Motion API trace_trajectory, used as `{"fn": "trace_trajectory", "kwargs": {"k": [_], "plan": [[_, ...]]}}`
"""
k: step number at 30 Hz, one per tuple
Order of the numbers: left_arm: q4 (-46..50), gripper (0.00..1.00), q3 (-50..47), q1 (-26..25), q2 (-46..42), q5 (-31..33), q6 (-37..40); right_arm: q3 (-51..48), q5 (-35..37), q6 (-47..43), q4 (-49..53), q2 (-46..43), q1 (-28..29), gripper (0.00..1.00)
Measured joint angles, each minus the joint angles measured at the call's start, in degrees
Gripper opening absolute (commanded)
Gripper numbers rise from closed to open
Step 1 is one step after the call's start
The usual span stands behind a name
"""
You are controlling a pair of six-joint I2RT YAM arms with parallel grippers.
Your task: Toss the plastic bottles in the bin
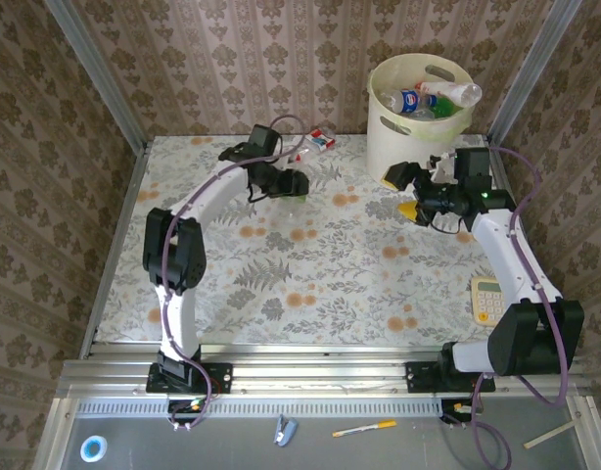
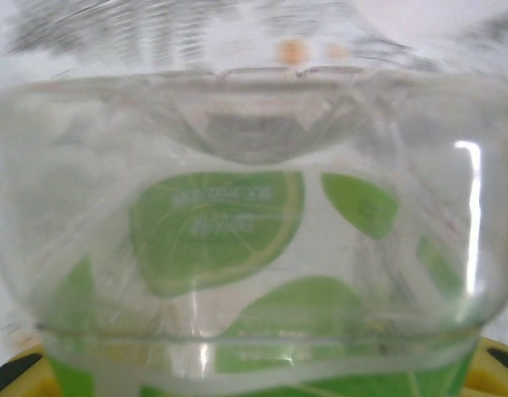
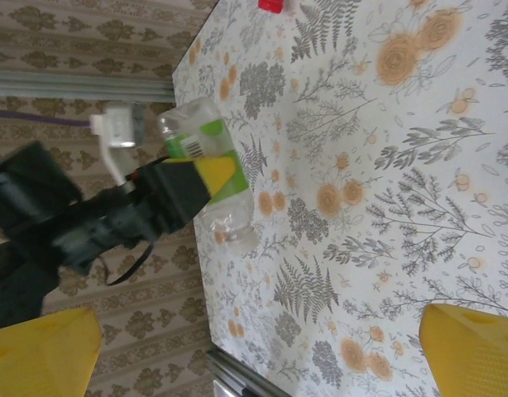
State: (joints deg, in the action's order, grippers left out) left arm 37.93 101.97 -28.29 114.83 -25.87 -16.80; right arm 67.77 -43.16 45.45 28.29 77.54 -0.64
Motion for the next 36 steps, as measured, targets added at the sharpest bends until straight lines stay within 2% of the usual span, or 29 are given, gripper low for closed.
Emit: {"fn": "trace_trajectory", "kwargs": {"k": [7, 14, 23, 36], "plan": [[1.07, 0.44, 0.44, -6.25, -2.93, -8.76, 11.85, 0.0, 1.6, 0.2, -2.38, 0.02, 3.98, 1.0], [5.95, 0.42, 2.99, -8.74, -2.93, -11.1, 18.32, 0.0, 2.93, 0.09, -2.75, 0.48, 6.91, 0.97], [7.98, 0.42, 4.31, -12.76, -2.93, -11.67, 20.96, 0.0, 4.26, 0.15, -4.11, 1.4, 9.49, 0.94], [12.39, 0.42, 7.3, -12.81, -1.14, -9.38, 21.33, 0.55, 5.29, 1.49, -5.9, 3.65, 10.67, 0.88]]}}
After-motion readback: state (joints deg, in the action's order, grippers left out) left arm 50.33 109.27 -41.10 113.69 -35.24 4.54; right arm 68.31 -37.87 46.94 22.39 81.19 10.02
